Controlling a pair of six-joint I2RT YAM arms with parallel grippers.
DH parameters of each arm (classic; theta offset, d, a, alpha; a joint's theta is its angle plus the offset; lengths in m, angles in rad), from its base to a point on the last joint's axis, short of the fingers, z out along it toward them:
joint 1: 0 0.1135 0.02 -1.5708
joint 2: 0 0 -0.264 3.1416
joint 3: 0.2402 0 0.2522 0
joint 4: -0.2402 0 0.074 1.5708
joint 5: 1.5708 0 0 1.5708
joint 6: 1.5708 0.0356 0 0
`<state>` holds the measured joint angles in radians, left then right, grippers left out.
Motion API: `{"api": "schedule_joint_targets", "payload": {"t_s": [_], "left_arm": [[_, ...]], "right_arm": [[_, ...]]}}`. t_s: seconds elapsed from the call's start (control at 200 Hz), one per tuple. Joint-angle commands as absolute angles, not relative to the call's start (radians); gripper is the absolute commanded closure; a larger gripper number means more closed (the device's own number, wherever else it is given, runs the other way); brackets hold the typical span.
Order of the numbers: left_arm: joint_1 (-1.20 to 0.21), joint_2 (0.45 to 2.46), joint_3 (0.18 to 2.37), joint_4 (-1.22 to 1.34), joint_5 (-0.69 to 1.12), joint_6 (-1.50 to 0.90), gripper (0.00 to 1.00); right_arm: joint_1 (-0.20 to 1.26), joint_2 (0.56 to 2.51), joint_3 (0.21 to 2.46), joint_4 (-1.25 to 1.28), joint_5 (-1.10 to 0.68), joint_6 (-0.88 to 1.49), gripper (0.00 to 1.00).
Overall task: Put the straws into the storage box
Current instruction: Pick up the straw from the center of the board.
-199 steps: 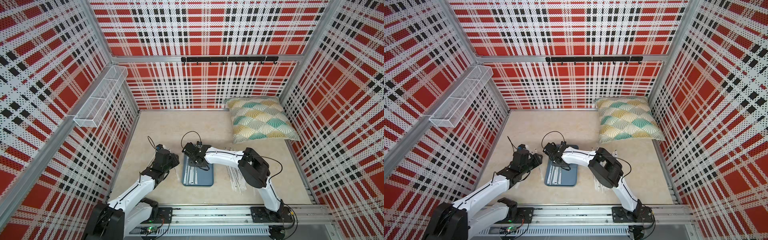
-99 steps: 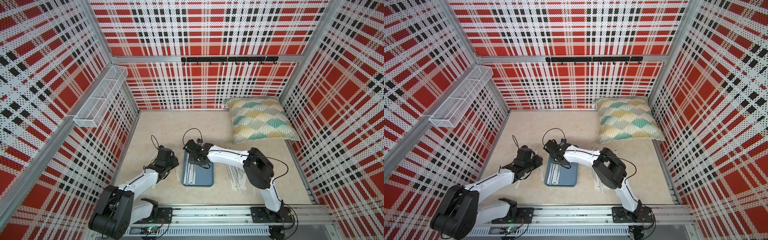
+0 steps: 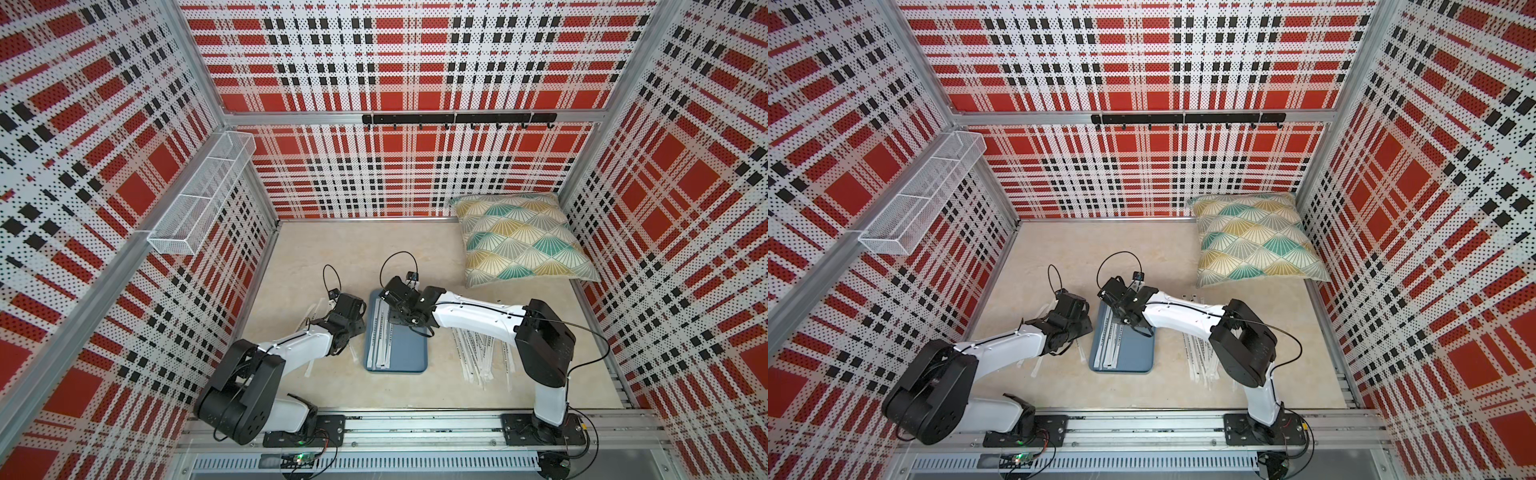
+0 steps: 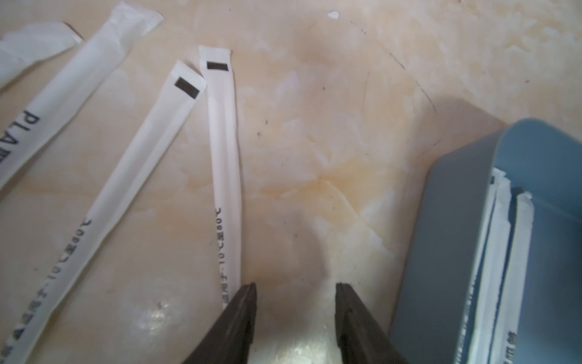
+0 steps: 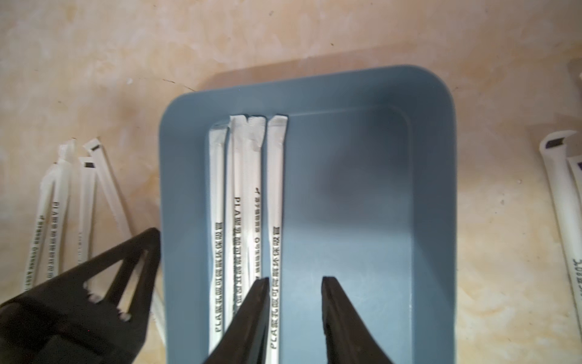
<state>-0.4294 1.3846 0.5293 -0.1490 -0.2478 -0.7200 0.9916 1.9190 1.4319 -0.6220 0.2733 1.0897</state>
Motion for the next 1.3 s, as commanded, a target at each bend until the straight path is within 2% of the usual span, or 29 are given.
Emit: {"api": "schedule_joint_targets", "payload": {"t_s": [0.0,0.125,0.22,0.431,0.546,0.641,0.777,0.922,1.162,1.298], "left_arm": [[-0.436,1.34,0.558,-0.192,-0.298,-0.729,0.51],[-0.433,1.262,0.56,-0.236,-0.332,-0.736,0.48],[-0.372,1.25,0.525,-0.225,-0.306,-0.726,0.46],[-0.339,1.333,0.527,-0.172,-0.264,-0.684,0.52],[-0.343,1.374,0.526,-0.15,-0.263,-0.677,0.58],[-0.356,1.405,0.507,-0.132,-0.267,-0.685,0.66],[-0.376,1.43,0.494,-0.11,-0.257,-0.714,0.84],[-0.397,1.41,0.554,-0.146,-0.276,-0.701,0.94],[-0.463,1.279,0.712,-0.276,-0.383,-0.651,0.97],[-0.634,1.262,0.763,-0.297,-0.371,-0.696,0.99]], "right_arm": [[0.988,1.892,1.42,-0.595,0.289,1.077,0.65],[0.988,1.889,1.407,-0.589,0.294,1.068,0.65],[0.986,1.885,1.392,-0.573,0.29,1.072,0.65],[0.988,1.883,1.394,-0.566,0.286,1.069,0.65],[0.986,1.869,1.375,-0.563,0.294,1.071,0.65],[0.986,1.862,1.362,-0.558,0.295,1.077,0.65],[0.986,1.862,1.357,-0.545,0.293,1.08,0.66],[0.986,1.865,1.37,-0.544,0.296,1.073,0.67],[0.965,1.806,1.336,-0.558,0.332,1.068,0.67],[0.933,1.758,1.295,-0.561,0.352,1.066,0.68]]}}
